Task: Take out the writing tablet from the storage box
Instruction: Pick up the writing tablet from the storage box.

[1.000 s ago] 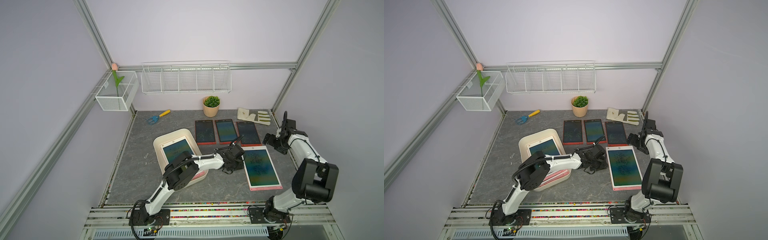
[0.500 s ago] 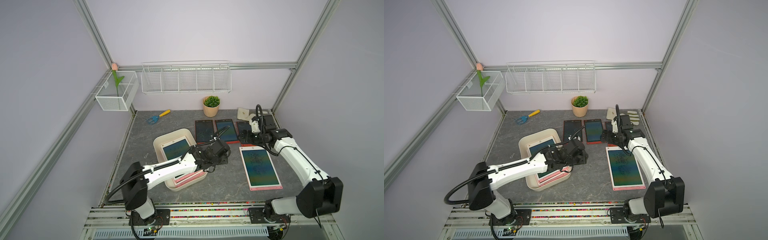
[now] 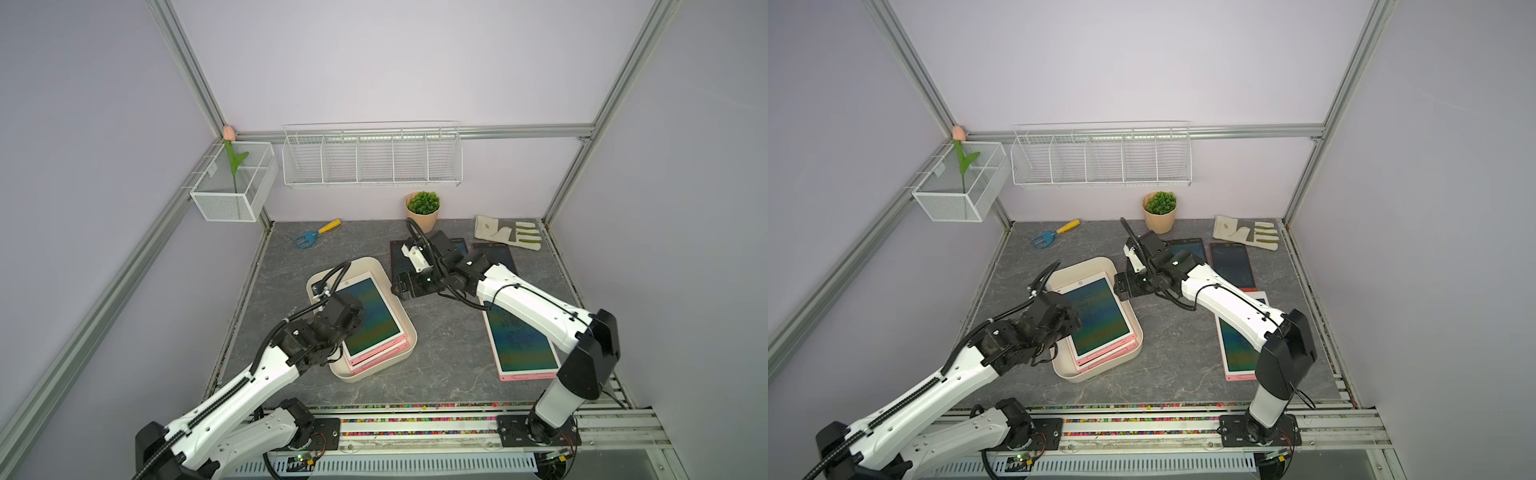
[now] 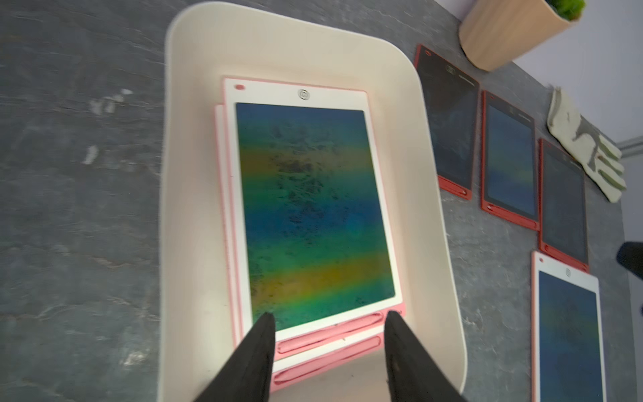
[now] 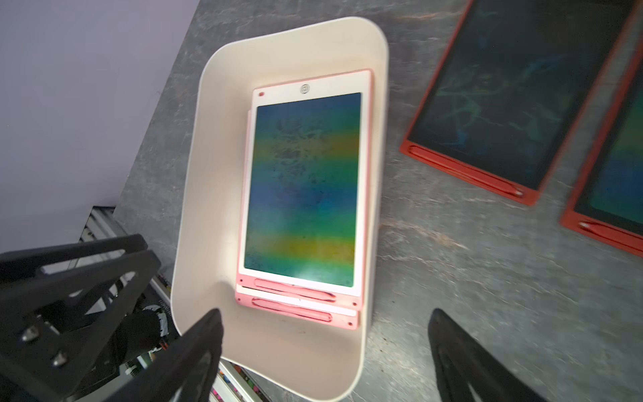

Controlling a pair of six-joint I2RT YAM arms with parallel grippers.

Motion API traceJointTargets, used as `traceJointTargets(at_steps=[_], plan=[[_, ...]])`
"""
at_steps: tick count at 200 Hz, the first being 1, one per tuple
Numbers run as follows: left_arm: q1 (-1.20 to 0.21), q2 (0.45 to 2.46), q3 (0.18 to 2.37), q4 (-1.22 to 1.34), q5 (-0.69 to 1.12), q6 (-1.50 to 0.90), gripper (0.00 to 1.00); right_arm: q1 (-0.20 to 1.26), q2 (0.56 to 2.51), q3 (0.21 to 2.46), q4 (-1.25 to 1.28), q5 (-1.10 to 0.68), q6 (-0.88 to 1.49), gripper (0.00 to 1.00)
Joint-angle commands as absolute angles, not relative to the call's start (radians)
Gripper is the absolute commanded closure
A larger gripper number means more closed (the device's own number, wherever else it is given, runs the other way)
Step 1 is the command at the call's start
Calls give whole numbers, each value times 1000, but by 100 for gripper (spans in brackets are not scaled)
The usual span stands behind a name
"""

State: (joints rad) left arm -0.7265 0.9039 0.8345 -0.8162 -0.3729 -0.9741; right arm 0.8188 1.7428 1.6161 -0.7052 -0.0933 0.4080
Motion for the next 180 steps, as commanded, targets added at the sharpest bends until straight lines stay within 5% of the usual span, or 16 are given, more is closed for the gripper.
traceJointTargets(at_steps=[1,110,180], plan=[[-636,845,816,-890,-320,-944,48,868,1843,1699,-746,-68,417,8],[-376,905,745,-817,-164,-850,47,920,2218,2027,-851,-40,399,9],[-307,973,683,-718,-116,-826,47,948,2402,2250,-1005,148,407,7]])
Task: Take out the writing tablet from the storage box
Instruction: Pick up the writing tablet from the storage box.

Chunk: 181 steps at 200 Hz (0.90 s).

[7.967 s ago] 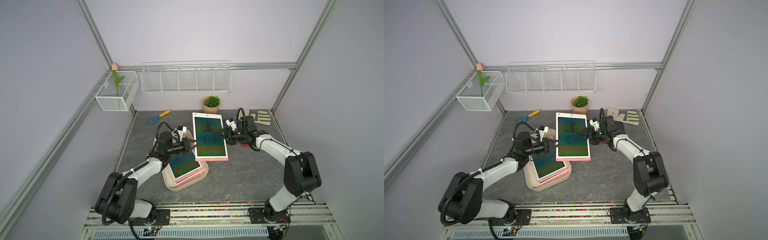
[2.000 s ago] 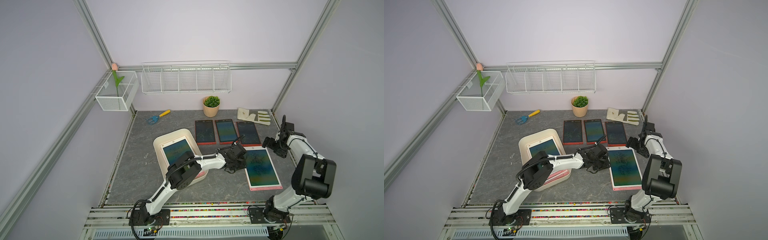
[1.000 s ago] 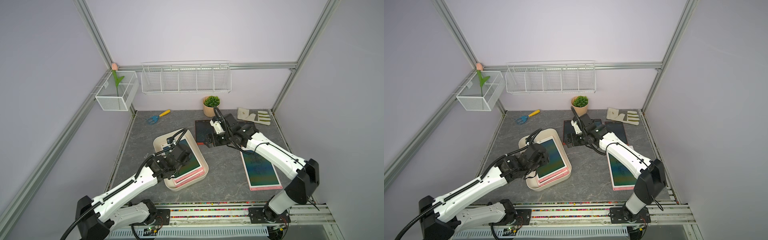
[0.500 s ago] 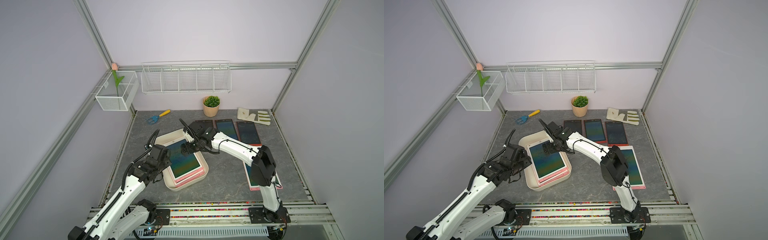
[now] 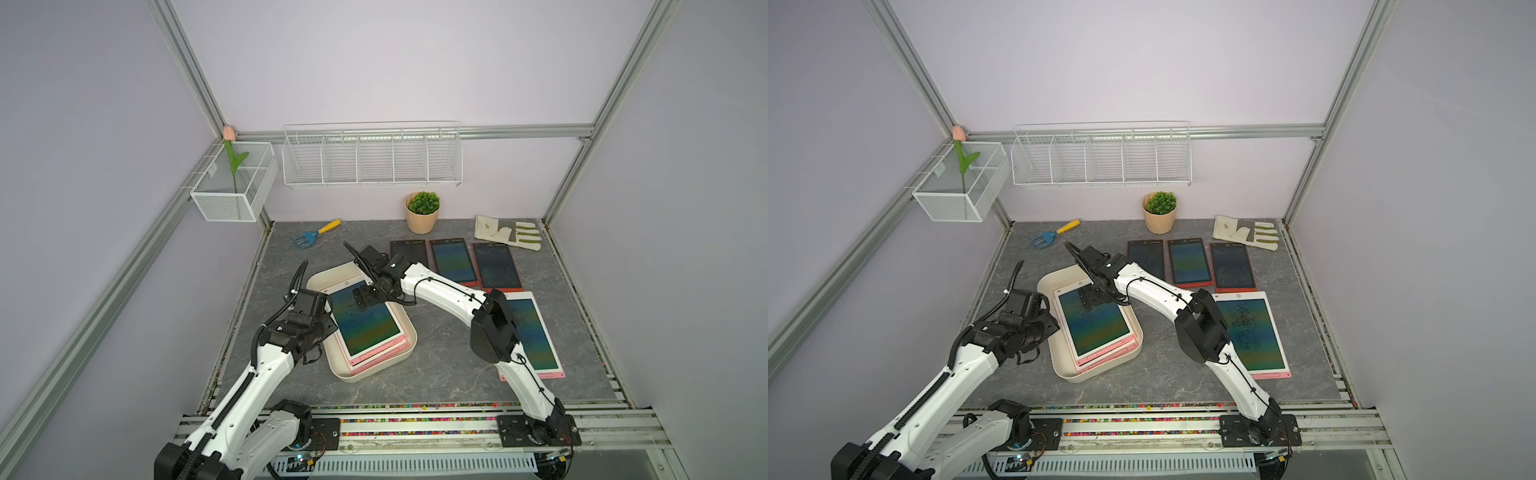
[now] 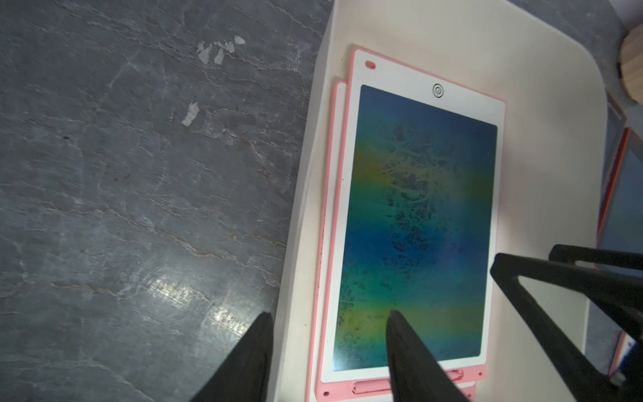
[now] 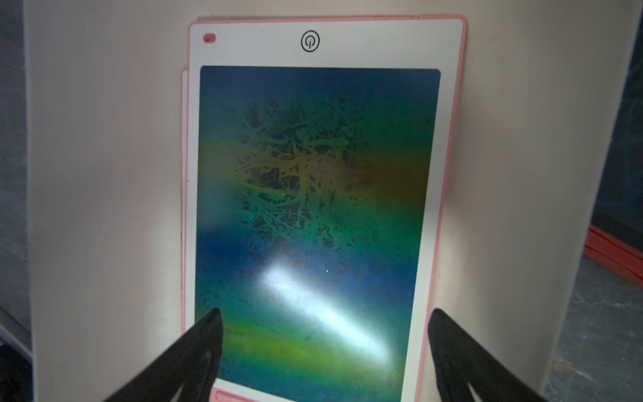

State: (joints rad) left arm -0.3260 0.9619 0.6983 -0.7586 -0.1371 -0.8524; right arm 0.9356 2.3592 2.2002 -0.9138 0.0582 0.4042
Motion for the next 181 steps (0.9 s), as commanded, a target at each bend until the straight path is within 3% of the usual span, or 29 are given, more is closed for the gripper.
traceJointTargets(at_steps=[1,125,181], plan=[[-307,974,683,-716,-115,-826,47,948,2404,2250,-1004,150,407,7],[-260,1034,660,-695,-115,-782,46,941,2457,2250,-965,189,451,3],[-244,1090,624,-629,-68,-785,51,926,2482,2253,-924,173,456,3]])
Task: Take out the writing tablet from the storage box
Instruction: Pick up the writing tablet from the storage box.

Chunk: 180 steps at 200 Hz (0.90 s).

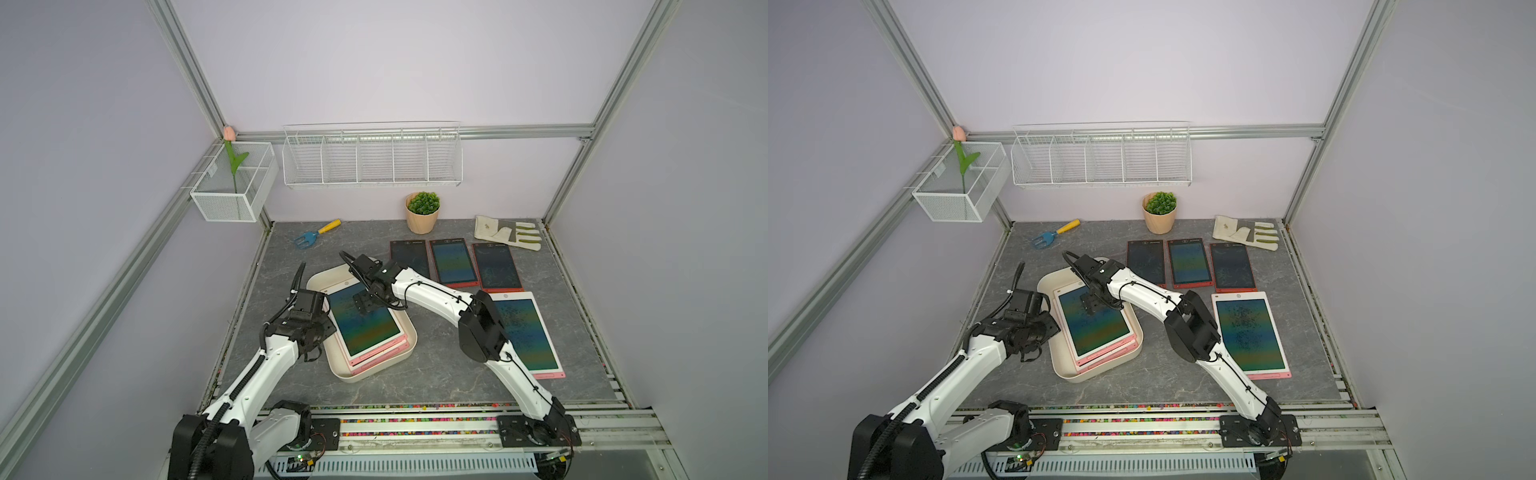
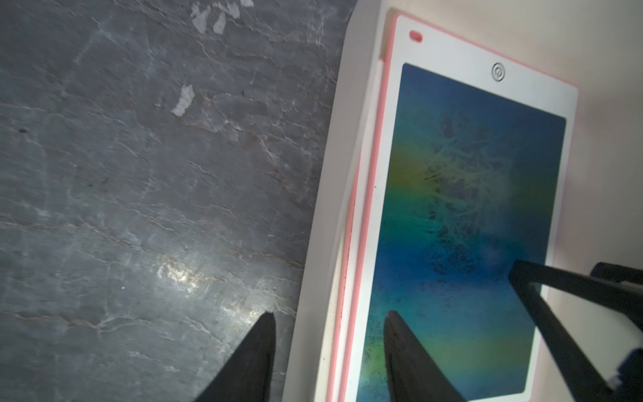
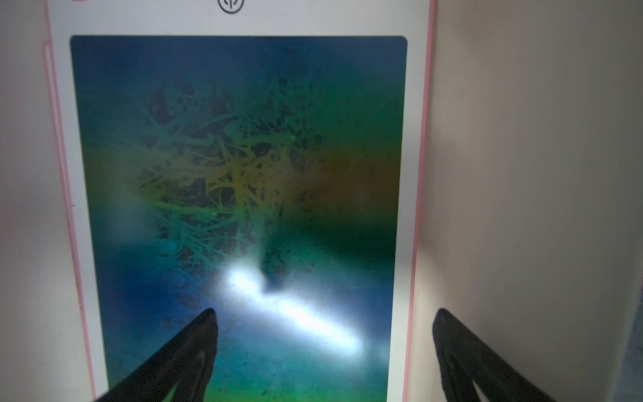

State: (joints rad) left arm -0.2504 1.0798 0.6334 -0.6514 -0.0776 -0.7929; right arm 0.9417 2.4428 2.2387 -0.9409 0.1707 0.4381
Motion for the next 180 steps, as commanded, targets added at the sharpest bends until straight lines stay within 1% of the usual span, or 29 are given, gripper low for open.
traceJointTargets(at_steps=[1,30,44,74,180], plan=[[-244,1091,624,-628,-68,-785,51,927,2483,2253,-924,173,456,3],[-238,1100,614,-614,-69,-779,53,926,2499,2253,-921,208,472,2],[-238,1108,610,-609,-65,-776,56,926,2508,2254,-918,230,485,1],[-235,1125,599,-588,-53,-775,59,924,2527,2256,-914,264,518,0],[-230,1176,594,-551,-27,-772,62,914,2581,2262,-910,224,564,1]])
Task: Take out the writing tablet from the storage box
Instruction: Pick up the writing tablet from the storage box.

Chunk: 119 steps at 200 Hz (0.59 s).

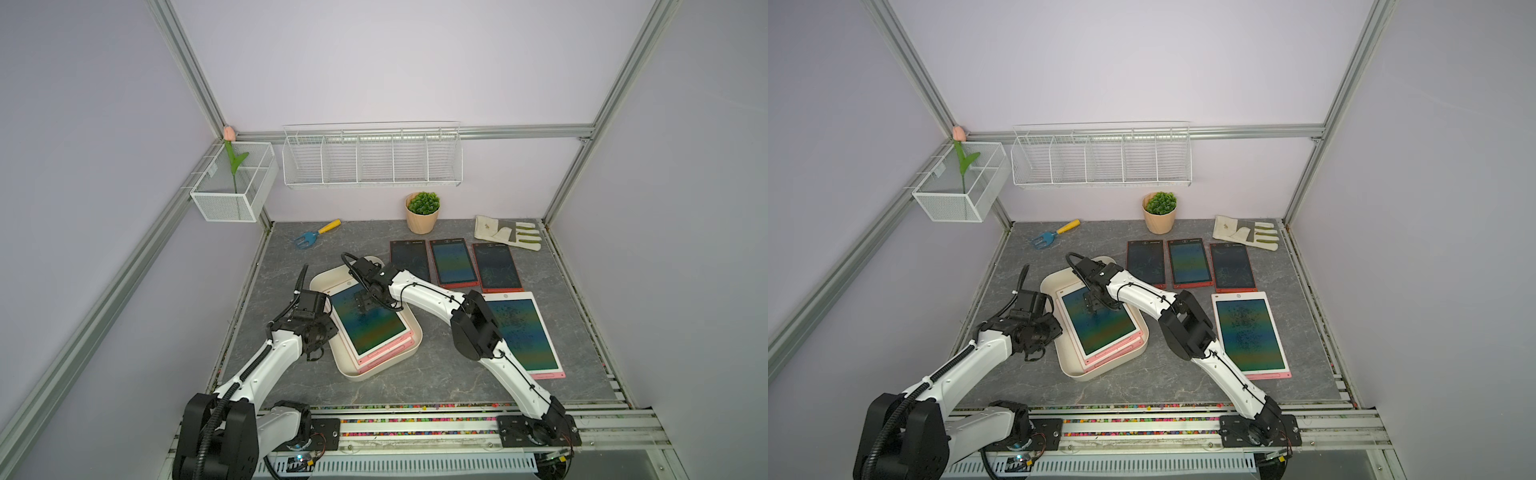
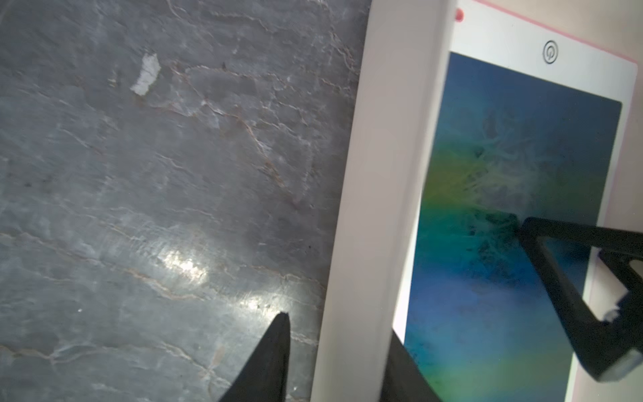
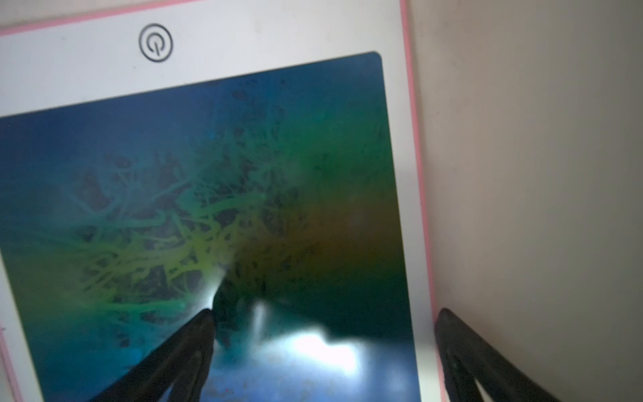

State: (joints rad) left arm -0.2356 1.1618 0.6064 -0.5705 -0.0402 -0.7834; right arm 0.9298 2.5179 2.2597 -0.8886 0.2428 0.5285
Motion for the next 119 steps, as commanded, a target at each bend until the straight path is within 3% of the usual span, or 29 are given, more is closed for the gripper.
traceJointTargets(at_steps=[1,54,90,119], plan=[[-230,1176,594,-550,-26,-773,62,914,2581,2262,-910,222,564,2],[-230,1184,594,-543,-13,-776,64,926,2595,2265,-934,247,570,3],[-230,1174,589,-549,-15,-775,64,943,2593,2275,-950,428,570,6],[-230,1177,583,-542,-12,-774,65,939,2602,2287,-950,443,572,7]])
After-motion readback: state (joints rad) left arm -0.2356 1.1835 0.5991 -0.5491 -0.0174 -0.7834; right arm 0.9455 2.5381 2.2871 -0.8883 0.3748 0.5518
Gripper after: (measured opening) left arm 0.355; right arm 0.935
